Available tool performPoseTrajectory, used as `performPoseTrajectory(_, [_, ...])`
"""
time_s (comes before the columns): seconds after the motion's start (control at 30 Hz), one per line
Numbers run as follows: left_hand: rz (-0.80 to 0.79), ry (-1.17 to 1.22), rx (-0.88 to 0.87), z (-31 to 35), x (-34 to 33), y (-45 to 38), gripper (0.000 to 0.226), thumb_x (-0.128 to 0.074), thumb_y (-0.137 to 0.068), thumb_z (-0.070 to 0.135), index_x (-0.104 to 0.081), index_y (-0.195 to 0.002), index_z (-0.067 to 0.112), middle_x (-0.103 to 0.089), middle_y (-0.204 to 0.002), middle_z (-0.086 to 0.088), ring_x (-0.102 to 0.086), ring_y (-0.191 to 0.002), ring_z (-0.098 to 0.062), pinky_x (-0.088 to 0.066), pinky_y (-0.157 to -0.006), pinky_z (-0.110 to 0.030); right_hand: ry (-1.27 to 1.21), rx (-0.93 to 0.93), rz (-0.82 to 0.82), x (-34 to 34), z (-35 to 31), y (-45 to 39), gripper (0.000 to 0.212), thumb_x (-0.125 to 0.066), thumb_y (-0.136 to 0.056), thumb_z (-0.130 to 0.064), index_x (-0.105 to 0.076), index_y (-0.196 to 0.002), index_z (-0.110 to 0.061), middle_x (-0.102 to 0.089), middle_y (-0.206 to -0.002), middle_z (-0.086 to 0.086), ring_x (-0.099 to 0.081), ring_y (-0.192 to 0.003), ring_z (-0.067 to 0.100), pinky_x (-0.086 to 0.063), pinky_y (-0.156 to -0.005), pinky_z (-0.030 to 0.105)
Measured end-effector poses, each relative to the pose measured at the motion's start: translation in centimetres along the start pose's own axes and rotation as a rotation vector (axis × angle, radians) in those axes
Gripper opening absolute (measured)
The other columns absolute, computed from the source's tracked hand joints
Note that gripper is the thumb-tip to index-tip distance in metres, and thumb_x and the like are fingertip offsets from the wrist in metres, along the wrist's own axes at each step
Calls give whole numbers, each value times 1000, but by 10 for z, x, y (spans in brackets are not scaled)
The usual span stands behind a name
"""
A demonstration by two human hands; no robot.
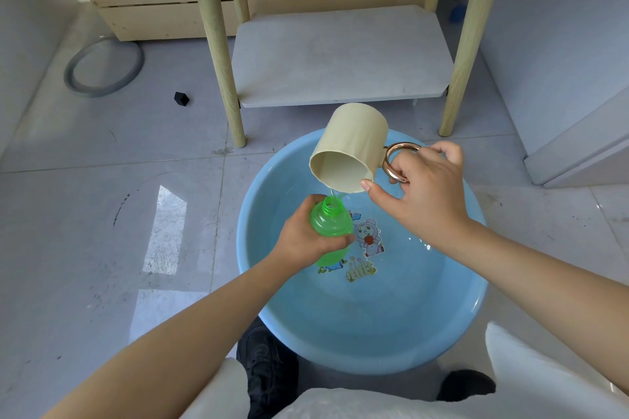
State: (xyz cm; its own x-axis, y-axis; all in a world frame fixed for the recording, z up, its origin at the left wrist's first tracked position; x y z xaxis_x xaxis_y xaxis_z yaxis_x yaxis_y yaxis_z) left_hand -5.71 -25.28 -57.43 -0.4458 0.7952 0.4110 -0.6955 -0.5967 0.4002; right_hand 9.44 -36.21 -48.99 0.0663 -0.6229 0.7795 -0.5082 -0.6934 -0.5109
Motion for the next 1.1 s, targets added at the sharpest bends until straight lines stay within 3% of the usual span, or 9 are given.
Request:
performPoseTrajectory(0.53, [-5, -14, 6, 6, -1, 2, 70, -85, -67, 31, -44, -123, 27, -57, -100, 15, -56, -94, -9, -45, -80, -21, 67, 152, 75, 0, -5, -3, 45, -59, -78, -52, -47, -63, -12, -34, -59, -10, -41, -56, 19, -29, -84, 35])
performPoseTrajectory(0.8, [-4, 8, 3, 2, -2, 0, 73, -82, -54, 43, -48, -117, 27, -63, -101, 9, -62, -95, -12, -52, -83, -28, 79, 223, 119, 2, -8, -5, 45, -64, -78, -49, -48, -62, -9, -32, -58, -10, -43, -54, 22, -31, -85, 35])
performPoseTrajectory(1.1, [7, 6, -11, 6, -1, 3, 65, -85, -65, 31, -47, -117, 30, -62, -98, 14, -61, -93, -6, -49, -80, -22, 86, 237, 115, 1, -10, -1, 46, -65, -78, -49, -47, -61, -10, -37, -54, -7, -40, -57, 17, -32, -87, 35])
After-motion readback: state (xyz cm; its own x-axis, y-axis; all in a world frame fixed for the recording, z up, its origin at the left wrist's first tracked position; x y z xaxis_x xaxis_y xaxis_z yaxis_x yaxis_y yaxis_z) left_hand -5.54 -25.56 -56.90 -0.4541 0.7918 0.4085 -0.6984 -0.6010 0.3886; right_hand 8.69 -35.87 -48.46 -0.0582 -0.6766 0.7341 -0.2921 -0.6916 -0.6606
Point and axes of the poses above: each hand's wrist, its own y-axis away from the middle knuckle, its own x-axis out of the back of the hand, z = x × y, the point moved 4 cm from there along -y, towards the middle knuckle
